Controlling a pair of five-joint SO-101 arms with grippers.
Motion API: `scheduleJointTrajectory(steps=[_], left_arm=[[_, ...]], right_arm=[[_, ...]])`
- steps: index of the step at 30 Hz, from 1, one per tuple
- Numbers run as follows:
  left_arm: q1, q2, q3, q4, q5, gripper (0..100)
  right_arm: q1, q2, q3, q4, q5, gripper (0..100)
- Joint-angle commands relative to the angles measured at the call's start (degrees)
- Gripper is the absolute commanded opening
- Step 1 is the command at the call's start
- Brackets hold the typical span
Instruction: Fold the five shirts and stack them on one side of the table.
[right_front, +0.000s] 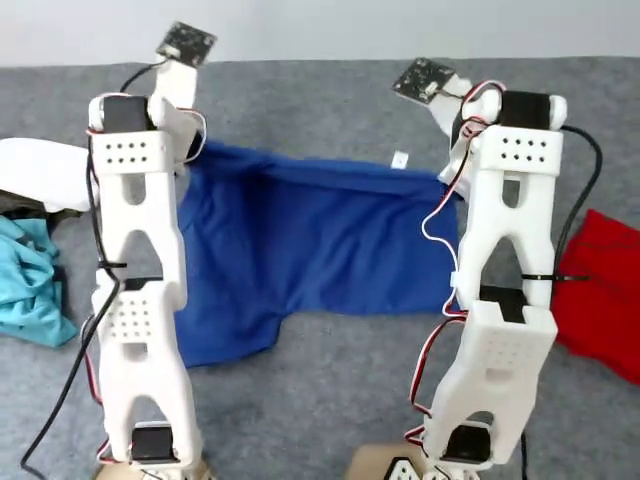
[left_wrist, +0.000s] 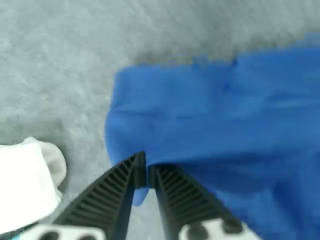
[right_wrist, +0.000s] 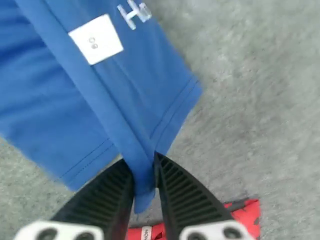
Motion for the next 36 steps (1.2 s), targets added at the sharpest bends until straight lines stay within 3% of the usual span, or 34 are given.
scheduleJointTrajectory(steps=[1,7,14,21,27,36], left_arm=[[0.97,-13.10,17.63,1.85,-3.43,0],[4.40,-29.80,46.73,1.67,-3.52,0],[5.98,-41.67,64.92,1.58,-4.84,0],[0.35,-42.11,67.30,0.62,-7.47,0],[-3.08,-38.42,68.88,0.62,-11.08,0],[-0.79,-40.79,70.11,1.14,-14.07,6]], right_arm=[[0.04,-2.68,-2.55,2.33,-1.76,1.0],[0.13,-8.04,-0.26,2.68,-4.04,1.1],[0.13,-18.33,18.02,2.59,-8.44,1.1],[0.31,-23.78,33.49,1.10,-9.14,1.1],[1.71,-23.69,41.49,-6.11,-9.05,1.1],[3.03,-23.69,43.52,-11.82,-8.79,1.1]])
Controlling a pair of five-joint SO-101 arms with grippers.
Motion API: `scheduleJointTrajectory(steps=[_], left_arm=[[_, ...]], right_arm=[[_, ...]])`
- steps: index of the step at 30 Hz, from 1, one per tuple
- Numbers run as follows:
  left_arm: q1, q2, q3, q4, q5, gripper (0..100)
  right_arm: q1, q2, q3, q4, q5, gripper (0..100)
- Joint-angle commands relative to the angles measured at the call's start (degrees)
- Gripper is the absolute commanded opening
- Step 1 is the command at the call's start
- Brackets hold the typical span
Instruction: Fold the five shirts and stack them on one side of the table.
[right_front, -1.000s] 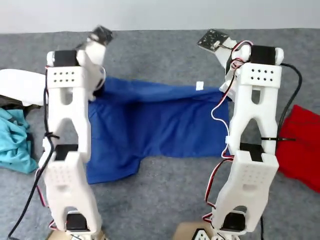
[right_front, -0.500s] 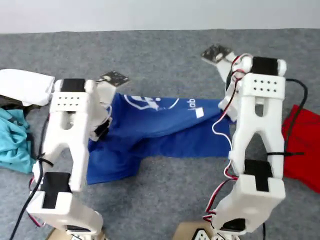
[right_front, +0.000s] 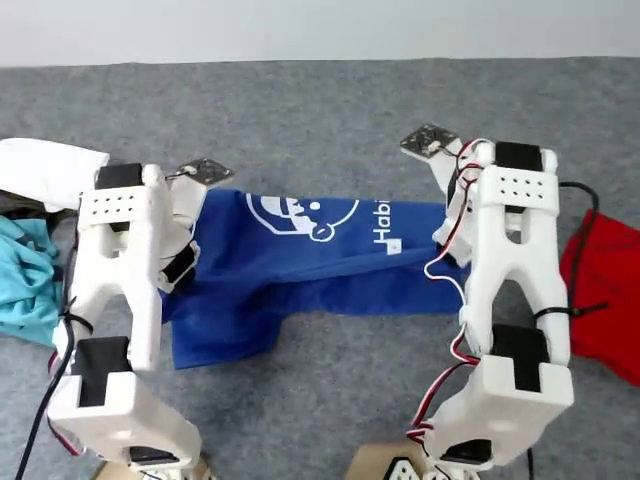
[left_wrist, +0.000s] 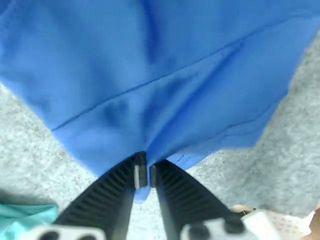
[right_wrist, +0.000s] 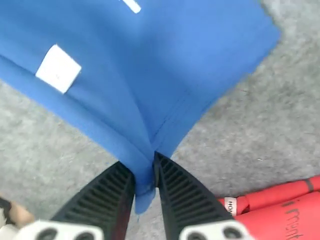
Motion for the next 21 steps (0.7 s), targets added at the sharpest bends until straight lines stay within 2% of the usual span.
scheduleJointTrajectory(steps=[1,10,18,21], left_arm=[[2.46,-5.27,0.31,1.58,-1.05,7],[8.18,-9.05,2.77,1.58,-2.46,11],[5.10,-9.14,2.68,1.49,-2.81,12],[2.81,-9.58,2.59,1.49,-2.81,11]], right_arm=[[1.27,-3.30,-0.35,-1.19,-0.35,1.1],[1.01,-3.56,-0.18,-1.01,-0.35,1.1],[1.10,-3.82,-0.18,-0.84,-0.35,1.6],[1.27,-3.91,-1.41,2.68,-0.26,8.8]])
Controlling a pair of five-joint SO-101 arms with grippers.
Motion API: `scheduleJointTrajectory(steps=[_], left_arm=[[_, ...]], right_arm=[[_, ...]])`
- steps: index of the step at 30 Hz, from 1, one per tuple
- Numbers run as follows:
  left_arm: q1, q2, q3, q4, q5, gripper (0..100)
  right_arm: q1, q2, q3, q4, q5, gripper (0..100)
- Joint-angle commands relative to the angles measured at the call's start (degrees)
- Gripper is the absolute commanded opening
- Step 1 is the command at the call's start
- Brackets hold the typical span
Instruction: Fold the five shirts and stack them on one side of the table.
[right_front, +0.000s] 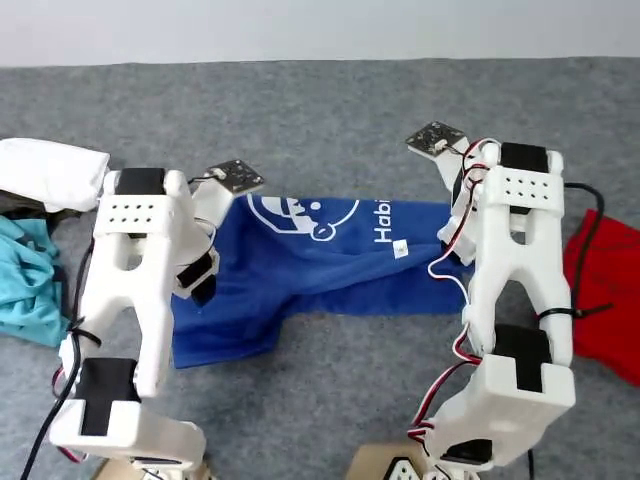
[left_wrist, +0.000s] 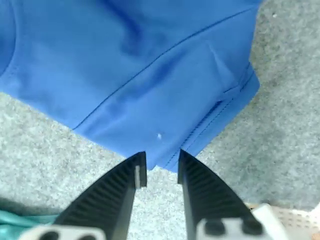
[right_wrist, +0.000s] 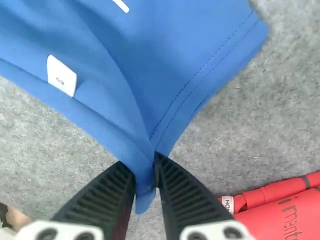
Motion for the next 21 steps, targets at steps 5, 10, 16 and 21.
scheduleJointTrajectory(steps=[5,10,16,21], left_arm=[[-7.56,-2.99,-2.59,1.49,-0.26,11],[-10.37,-2.99,-3.38,1.49,-0.26,11],[-10.55,-2.99,-3.38,1.14,-0.26,11],[-10.99,-2.46,-3.38,-4.13,1.49,11]], right_arm=[[0.75,-3.91,-6.51,9.80,-0.26,22.2],[0.66,-4.70,-12.66,13.14,-0.26,23.2],[-2.59,-8.40,-12.92,12.79,-0.62,23.1],[-5.14,-5.76,-12.48,8.57,-0.79,23.1]])
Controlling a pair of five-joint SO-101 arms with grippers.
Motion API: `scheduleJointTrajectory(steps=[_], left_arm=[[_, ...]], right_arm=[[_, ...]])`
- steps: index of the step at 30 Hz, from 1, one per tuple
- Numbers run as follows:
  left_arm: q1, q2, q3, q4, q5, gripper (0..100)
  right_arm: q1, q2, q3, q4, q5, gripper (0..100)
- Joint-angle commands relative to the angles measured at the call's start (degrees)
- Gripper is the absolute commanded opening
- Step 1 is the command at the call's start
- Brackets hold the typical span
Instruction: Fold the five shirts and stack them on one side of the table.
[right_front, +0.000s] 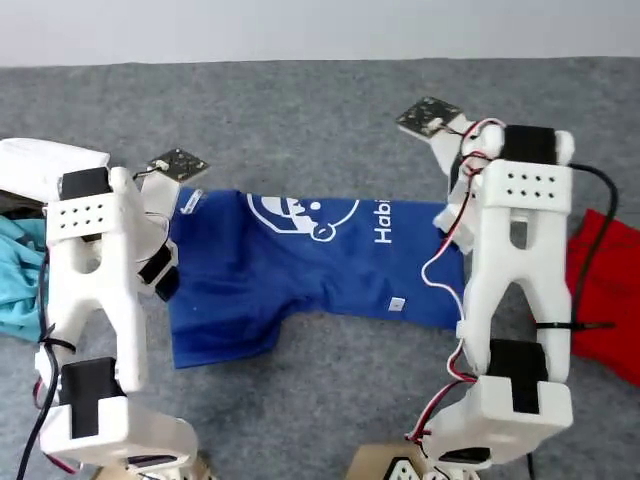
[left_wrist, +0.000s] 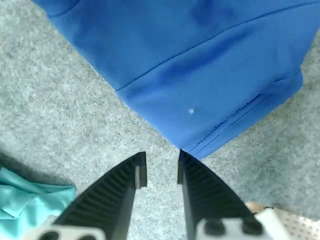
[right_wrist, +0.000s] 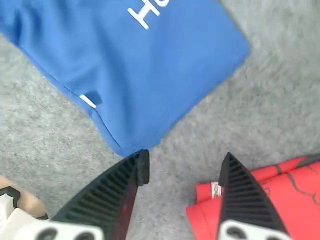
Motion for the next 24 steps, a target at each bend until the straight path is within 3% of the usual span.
scheduleJointTrajectory(steps=[1,8,15,24], left_arm=[[-0.70,-2.46,-1.80,-5.27,3.34,11],[3.25,-2.37,-1.71,-19.43,15.82,11],[7.03,3.60,-3.74,-30.24,20.57,11],[7.74,22.24,-25.63,-23.38,21.98,12]], right_arm=[[-1.10,0.75,-2.37,-2.51,-1.41,23.0],[-1.27,7.96,-2.46,-8.22,-11.25,23.0],[-1.45,9.01,-2.29,-7.25,-15.12,23.0],[-1.45,9.19,-2.29,-2.07,-15.03,23.0]])
